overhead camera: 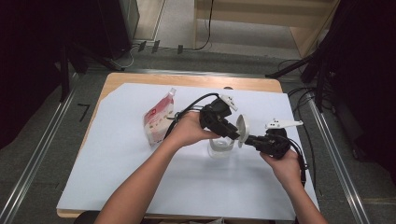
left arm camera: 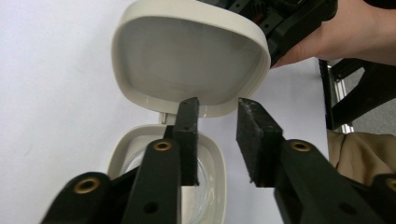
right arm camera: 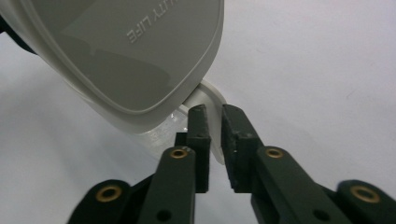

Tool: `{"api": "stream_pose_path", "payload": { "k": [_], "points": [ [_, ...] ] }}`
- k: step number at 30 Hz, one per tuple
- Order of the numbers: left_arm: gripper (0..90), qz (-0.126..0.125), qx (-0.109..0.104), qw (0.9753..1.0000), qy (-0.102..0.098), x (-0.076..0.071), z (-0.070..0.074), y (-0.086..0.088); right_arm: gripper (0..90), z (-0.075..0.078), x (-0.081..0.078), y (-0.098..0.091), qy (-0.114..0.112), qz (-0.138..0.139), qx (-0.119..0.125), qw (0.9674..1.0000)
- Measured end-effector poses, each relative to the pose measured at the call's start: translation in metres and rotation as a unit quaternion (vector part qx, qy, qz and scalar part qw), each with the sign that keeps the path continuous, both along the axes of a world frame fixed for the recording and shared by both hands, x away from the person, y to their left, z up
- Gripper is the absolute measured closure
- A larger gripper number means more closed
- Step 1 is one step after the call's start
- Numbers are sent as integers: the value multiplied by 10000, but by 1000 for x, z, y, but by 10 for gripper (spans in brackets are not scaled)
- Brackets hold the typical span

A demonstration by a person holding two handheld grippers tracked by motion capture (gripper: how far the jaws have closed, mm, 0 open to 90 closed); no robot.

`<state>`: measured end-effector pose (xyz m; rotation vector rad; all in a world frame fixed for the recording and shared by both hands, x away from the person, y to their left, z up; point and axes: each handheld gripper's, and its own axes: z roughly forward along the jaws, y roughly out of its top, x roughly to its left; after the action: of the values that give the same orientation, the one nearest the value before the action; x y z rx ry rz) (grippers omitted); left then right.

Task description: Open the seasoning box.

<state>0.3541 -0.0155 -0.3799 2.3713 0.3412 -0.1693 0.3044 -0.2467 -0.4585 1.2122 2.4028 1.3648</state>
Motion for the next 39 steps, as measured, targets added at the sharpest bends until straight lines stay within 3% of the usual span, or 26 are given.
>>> {"api": "stream_pose_path", "payload": {
  "k": [4,8,12,14,18,20,23,29,39],
  "points": [
    [612,31,-77,10000,-28,-1,-1,10,725,1,-2,-2,22,-55,-29,10000],
    [577,101,2,9999,21,-2,-2,19,654,4,-6,-6,-24,-76,93,9999],
    [542,194,-128,9997,-10,-6,-3,30,602,5,-10,-12,-55,-107,166,9998],
    [523,229,-109,9997,-31,-9,-5,35,583,5,-11,-14,-103,-93,214,9997],
    [504,343,-110,9993,-80,-13,-8,45,462,6,-17,-15,-273,-141,153,9994],
    [501,375,45,9992,-118,-13,-8,49,443,7,-19,-15,-234,-175,142,9995],
    [504,496,-205,9985,-51,-16,-9,64,428,10,-27,-18,-183,-83,208,9996],
    [487,720,-164,9972,-122,-20,-7,84,420,12,-36,-23,-217,23,246,9995],
    [442,873,-136,9959,-189,-30,1,106,426,10,-29,-22,-183,99,246,9995]
  ]
}}
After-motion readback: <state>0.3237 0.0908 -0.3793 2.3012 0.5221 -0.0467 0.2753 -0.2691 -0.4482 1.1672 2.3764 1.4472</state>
